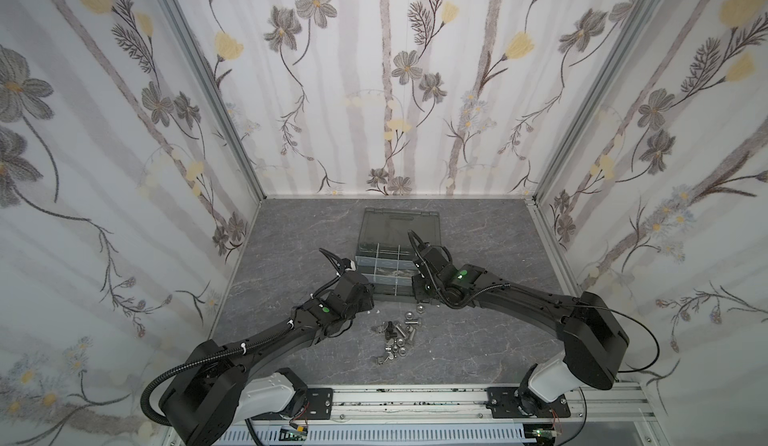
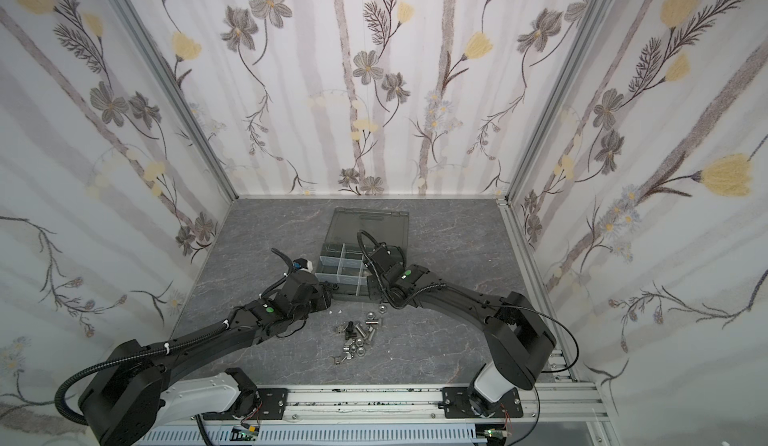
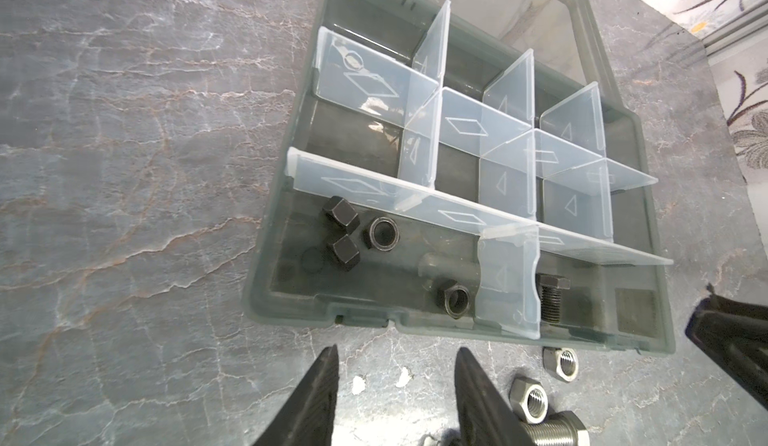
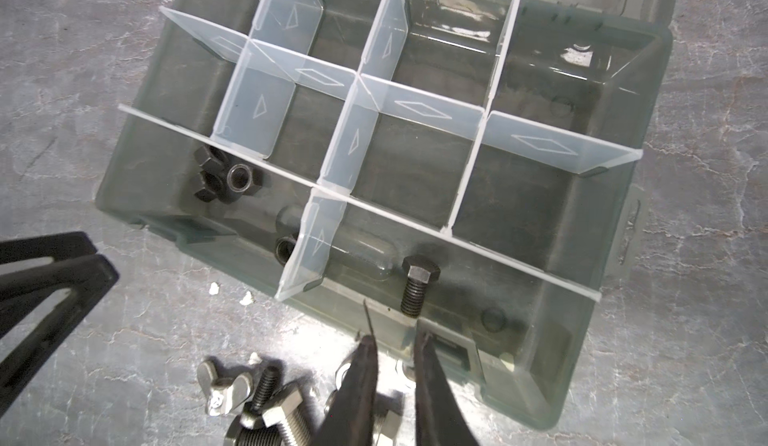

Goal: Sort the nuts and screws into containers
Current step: 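Lower the black bolt into the nearest compartment, open right gripper, then raise the right gripper while the left gripper reaches down to the pile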

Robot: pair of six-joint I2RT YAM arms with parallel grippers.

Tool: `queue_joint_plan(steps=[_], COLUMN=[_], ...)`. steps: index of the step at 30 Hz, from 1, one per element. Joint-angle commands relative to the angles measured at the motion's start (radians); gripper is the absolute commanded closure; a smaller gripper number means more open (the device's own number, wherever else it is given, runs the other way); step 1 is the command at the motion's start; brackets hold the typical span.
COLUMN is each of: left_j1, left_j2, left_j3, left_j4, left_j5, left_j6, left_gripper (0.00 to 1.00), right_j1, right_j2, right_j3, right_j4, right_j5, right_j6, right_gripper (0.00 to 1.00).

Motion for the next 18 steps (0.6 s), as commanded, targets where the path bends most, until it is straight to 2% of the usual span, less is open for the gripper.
queue_joint_plan(steps=[1, 9, 18], left_j1=[0.002, -0.007, -0.087], left_j2=[0.005, -0.002, 0.032], left_j3=[0.014, 0.014, 0.027], left_j4=[0.013, 0.013, 0.011], left_j5=[0.027, 0.054, 0.057], left_j6=[0.025, 0.042, 0.050], left_gripper=[0.52, 0.52, 0.52], right_j1=[0.003, 0.021, 0.050], right_j2=[-0.037, -0.106, -0.184], right_j3=[-0.024, -0.103, -0.179], right_j4=[0.055, 0.122, 0.204], right_j5=[0.025, 0.051, 0.076], right_j6=[0.017, 0.029, 0.041], right_gripper=[0.81, 0.80, 0.81])
